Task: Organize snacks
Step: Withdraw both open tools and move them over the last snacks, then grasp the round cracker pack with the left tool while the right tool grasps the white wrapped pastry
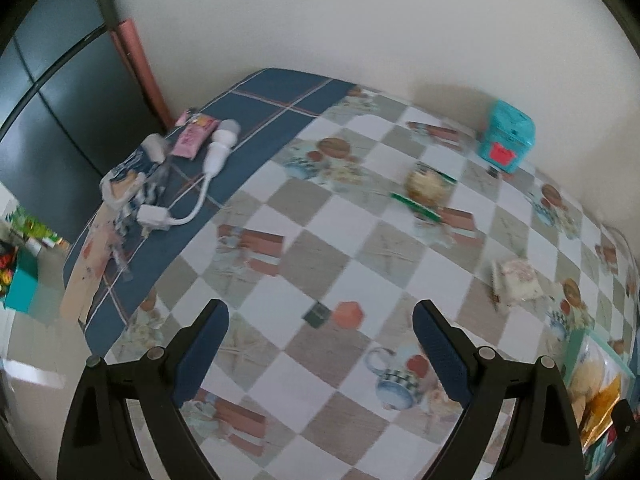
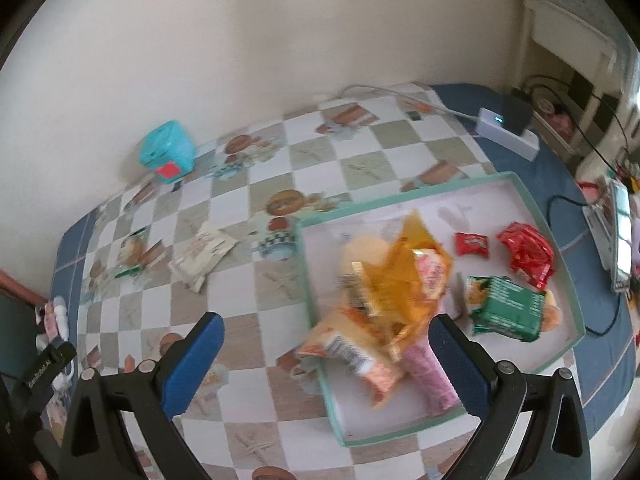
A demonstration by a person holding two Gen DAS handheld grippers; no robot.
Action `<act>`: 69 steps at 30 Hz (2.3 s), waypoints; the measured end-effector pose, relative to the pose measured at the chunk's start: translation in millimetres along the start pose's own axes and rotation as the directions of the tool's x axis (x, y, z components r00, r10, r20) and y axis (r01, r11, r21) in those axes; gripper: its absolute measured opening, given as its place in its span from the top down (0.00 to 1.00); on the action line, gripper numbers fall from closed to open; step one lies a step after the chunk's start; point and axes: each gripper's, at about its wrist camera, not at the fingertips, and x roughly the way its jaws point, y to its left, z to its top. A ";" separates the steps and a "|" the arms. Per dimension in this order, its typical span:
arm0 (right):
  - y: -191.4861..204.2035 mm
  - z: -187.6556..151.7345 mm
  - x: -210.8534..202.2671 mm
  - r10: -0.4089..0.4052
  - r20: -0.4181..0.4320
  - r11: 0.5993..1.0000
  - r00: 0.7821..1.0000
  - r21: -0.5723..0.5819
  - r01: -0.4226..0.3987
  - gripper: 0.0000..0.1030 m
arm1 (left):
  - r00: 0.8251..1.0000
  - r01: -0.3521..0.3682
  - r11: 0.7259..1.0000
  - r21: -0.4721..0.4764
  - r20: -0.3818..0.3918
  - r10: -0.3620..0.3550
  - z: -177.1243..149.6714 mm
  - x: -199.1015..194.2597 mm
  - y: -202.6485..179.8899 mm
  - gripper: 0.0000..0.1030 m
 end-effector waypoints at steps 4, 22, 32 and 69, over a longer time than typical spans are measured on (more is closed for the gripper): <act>22.2 -1.8 1.3 0.021 0.010 0.999 1.000 -0.046 -0.020 0.00 | 1.000 -0.007 1.000 -0.022 -0.007 0.007 5.1 7.5 15.4 0.09; 81.0 4.3 45.9 0.086 -0.012 0.991 0.996 -0.099 -0.086 0.00 | 0.998 0.033 0.999 -0.008 -0.047 -0.033 38.5 57.2 27.9 0.09; 99.8 25.2 86.6 0.117 -0.063 0.990 0.991 -0.070 -0.121 0.00 | 0.994 0.110 0.987 0.116 -0.025 -0.107 66.2 88.5 -4.1 0.09; 141.5 56.2 184.0 -0.004 -0.208 0.998 0.978 -0.064 -0.010 0.36 | 0.969 0.226 0.920 0.320 -0.169 -0.179 107.7 176.4 -128.9 0.50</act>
